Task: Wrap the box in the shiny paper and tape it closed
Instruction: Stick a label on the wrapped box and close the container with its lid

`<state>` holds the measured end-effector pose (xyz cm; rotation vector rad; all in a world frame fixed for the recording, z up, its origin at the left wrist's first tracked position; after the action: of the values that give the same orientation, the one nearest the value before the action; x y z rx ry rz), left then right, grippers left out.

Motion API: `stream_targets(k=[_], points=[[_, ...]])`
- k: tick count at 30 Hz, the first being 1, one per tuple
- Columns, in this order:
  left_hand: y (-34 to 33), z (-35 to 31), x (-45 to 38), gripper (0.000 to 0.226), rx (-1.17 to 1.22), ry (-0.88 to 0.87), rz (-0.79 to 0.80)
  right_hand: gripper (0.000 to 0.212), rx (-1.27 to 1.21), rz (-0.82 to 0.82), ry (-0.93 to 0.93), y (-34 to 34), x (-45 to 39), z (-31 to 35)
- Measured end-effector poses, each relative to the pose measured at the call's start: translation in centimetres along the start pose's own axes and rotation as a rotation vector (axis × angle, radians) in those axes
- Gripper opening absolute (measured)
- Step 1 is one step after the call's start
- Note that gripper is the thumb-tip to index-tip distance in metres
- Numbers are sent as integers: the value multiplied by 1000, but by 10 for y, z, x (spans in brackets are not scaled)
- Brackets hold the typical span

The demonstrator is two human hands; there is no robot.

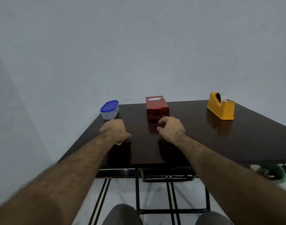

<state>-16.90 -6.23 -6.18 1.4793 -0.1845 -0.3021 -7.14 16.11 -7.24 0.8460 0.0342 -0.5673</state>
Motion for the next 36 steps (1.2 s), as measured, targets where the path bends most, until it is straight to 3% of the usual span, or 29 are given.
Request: stream_targets(k=[3, 7, 10, 13, 17, 19, 21, 27, 30, 33, 36], points=[[-19, 13, 10, 31, 89, -17, 49, 35, 22, 48, 26, -20, 14, 16], [-13, 5, 29, 10, 141, -58, -68, 37, -5, 47, 62, -27, 25, 26], [-2, -5, 32, 11, 623, -73, -190, 42, -274, 76, 93, -22, 23, 28], [9, -31, 28, 10, 1211, -67, -107, 42, -577, 179, 191, -11, 18, 35], [33, -77, 5, 8, 1502, -34, -63, 39, -536, 60, 323, 27, -6, 41], [41, -97, -14, 4, 1611, -14, -55, 28, -392, -31, 385, 44, -25, 38], [45, -116, -41, 14, 1674, -20, -60, 17, -248, -101, 427, 56, -50, 28], [55, -170, -122, 17, 1692, -213, 38, 13, -203, -160, 391, 81, -147, -10], [79, -188, -157, 23, 1311, -478, -111, 16, -228, -95, 351, 90, -202, -25], [109, -185, -193, 13, 943, -484, -342, 16, -381, 67, 286, 90, -241, -24], [148, -183, -219, 11, 911, -438, -406, 18, -680, 132, 180, 99, -263, -11]])
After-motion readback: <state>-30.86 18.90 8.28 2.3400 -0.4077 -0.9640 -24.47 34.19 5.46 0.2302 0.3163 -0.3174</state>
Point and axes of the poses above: each hand's wrist, its own x-axis away from the middle knuckle, its own y-axis out of the back of the hand, z = x × y, the point moved 8 cm from there along -x, towards the middle knuckle, and after that the axes turned 7 degrees about -x, right-handed, at the moved point
